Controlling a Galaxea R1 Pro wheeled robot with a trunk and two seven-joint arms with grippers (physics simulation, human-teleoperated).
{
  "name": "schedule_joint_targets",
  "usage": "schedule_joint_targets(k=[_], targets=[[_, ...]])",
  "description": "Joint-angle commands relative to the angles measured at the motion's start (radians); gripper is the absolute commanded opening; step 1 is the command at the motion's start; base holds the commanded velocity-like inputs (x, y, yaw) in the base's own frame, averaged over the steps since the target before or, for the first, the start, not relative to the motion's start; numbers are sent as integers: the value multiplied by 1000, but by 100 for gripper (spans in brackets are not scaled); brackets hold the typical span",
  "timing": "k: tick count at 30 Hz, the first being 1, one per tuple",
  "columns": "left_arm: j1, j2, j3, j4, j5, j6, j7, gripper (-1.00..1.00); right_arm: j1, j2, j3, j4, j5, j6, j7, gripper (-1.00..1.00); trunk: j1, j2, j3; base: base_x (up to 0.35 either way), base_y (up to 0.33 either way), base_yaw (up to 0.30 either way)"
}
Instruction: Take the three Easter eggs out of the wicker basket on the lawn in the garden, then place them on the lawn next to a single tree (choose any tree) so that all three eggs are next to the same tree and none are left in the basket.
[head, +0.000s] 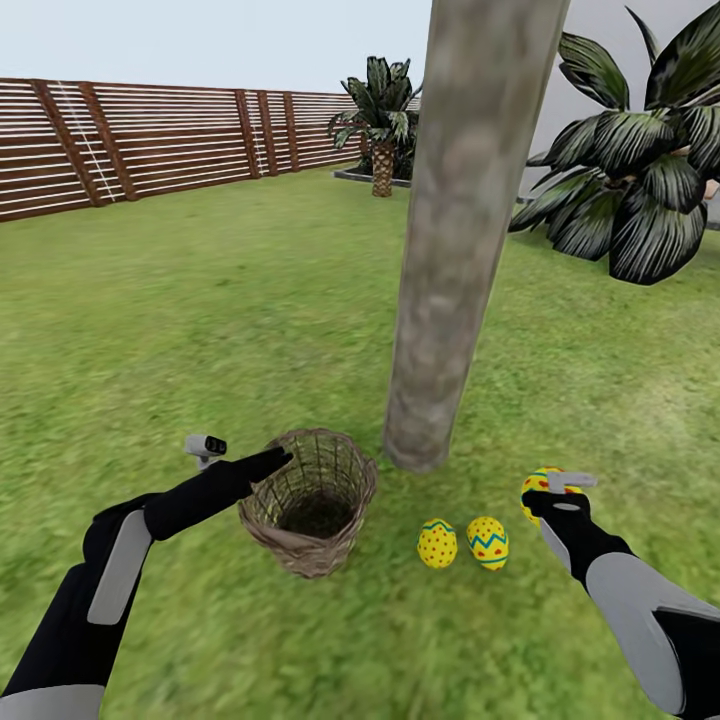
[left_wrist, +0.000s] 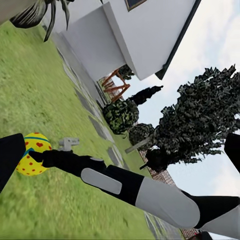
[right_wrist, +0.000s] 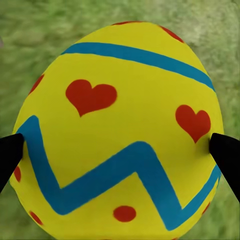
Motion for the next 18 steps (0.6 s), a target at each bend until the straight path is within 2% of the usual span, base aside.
schedule_joint_targets(k=[1, 10, 15, 18], targets=[[-1, 0, -1, 0, 2, 5, -2, 100, 0, 1, -6, -2, 11, 7, 0, -100, 4, -8, -4, 0, 0, 0], [-1, 0, -2, -1, 2, 5, -2, 100, 0, 2, -6, 0, 11, 7, 2, -100, 38, -71, -32, 0, 0, 0], [-1, 0, 0, 0, 2, 5, -4, 100, 0, 2, -6, 0, 11, 6, 2, -100, 38, -71, -32, 0, 0, 0], [-1, 0, 0, -1, 2, 5, -3, 100, 0, 2, -5, -1, 11, 6, 4, -100, 38, -71, -32, 0, -225, 0]])
